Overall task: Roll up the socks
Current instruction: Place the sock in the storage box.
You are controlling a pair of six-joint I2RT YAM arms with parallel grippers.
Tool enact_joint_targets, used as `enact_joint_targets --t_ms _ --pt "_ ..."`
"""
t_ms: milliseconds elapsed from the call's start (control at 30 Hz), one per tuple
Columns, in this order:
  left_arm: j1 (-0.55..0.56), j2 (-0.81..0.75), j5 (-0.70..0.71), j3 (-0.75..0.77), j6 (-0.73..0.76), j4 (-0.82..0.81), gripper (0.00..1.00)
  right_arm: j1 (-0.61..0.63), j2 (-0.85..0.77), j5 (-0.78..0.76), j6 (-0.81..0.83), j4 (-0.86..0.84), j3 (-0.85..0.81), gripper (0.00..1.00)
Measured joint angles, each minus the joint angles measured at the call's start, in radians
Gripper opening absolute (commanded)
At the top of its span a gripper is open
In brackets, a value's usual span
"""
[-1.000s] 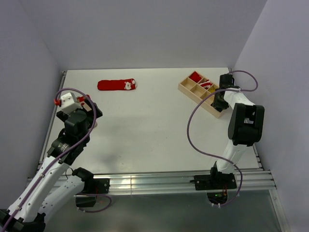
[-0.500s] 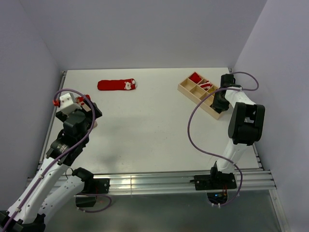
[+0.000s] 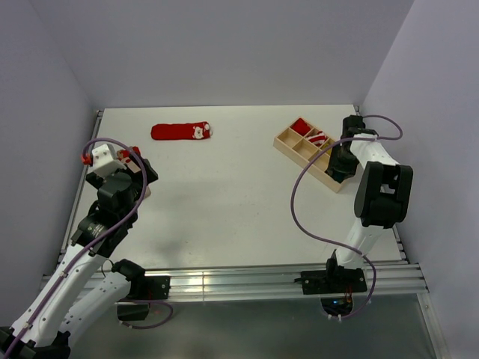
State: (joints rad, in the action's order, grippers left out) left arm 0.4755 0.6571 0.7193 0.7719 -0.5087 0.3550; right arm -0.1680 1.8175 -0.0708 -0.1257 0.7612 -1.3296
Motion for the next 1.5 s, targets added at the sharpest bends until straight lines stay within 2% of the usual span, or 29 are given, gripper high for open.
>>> enact_joint_targets --t_ms 633,767,800,833,867,1333,1500 --pt "-0.001 0.001 -0.002 -0.011 0.000 -0.006 0.99 -0.003 -0.046 -0.018 -0.042 -0.007 -0.031 0.52" --pt "-0.001 0.001 -0.008 -0.011 0.000 -0.007 1.00 -0.003 -0.031 -0.022 -0.042 -0.049 0.000 0.40" --pt "-0.001 0.001 -0.008 -0.011 0.000 -0.007 0.99 -0.003 -0.025 -0.023 -0.043 -0.062 0.011 0.30" --pt "-0.001 0.001 -0.008 -0.011 0.000 -0.006 1.00 -0.003 -0.019 -0.022 -0.043 -0.075 0.022 0.26" --pt "-0.001 0.001 -0.008 -0.011 0.000 -0.006 0.99 -0.004 -0.012 -0.021 -0.046 -0.089 0.031 0.26" --pt "-0.001 0.002 -0.017 -0.014 0.000 -0.007 0.99 -0.005 0.006 -0.014 -0.038 -0.153 0.076 0.28" --pt "-0.001 0.001 -0.018 -0.015 0.000 -0.008 0.99 -0.005 -0.011 -0.010 -0.039 -0.148 0.078 0.41"
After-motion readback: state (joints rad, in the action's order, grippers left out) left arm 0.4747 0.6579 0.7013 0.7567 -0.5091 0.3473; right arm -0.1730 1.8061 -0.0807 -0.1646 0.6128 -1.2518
